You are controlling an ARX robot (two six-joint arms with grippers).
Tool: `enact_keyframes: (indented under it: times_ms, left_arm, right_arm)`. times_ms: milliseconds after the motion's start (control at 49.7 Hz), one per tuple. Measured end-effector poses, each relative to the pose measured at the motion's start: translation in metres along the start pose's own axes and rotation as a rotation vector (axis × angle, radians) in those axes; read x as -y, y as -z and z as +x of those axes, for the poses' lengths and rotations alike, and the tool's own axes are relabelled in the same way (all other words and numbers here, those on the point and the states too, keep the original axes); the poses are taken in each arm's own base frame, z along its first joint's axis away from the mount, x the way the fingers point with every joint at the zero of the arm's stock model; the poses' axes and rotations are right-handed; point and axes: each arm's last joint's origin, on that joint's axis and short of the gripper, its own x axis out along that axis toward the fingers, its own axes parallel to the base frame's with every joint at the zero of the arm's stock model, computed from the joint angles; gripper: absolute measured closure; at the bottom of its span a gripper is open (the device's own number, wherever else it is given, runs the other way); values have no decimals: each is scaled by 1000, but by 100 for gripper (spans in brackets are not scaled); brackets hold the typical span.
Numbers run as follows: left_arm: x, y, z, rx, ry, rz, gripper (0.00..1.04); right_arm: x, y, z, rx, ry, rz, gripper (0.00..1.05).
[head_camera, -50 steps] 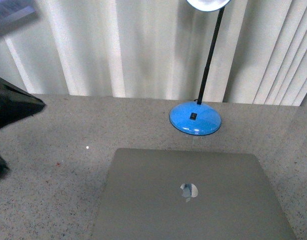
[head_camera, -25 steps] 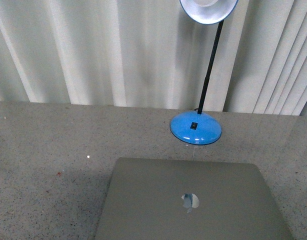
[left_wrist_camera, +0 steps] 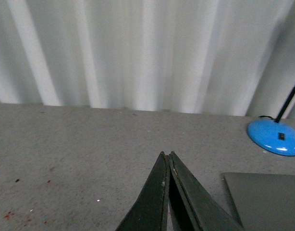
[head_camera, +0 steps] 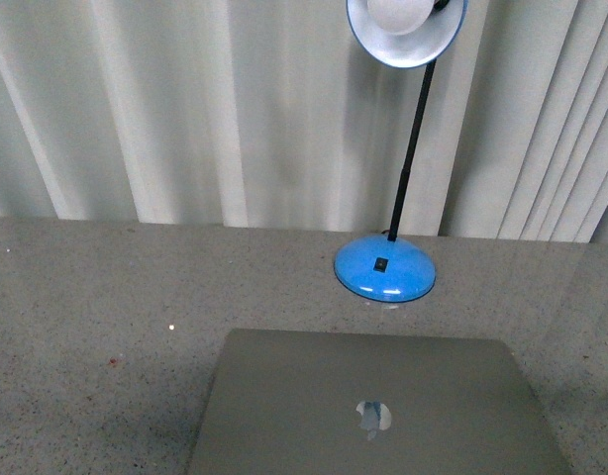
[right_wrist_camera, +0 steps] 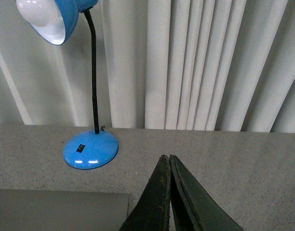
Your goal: Close laptop
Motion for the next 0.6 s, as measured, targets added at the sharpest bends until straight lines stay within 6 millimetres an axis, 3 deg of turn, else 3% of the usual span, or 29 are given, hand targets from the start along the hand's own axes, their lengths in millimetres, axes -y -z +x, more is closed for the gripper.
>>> enact_keyframes:
  times_ms: [161, 604]
  left_arm:
    - [8, 5, -7, 5, 19, -1, 101]
    - [8, 12, -20, 36, 17, -3, 101]
  right_arm:
    - [0, 6, -9, -1, -2, 0, 102]
    - [0, 22, -30, 12, -2, 2, 102]
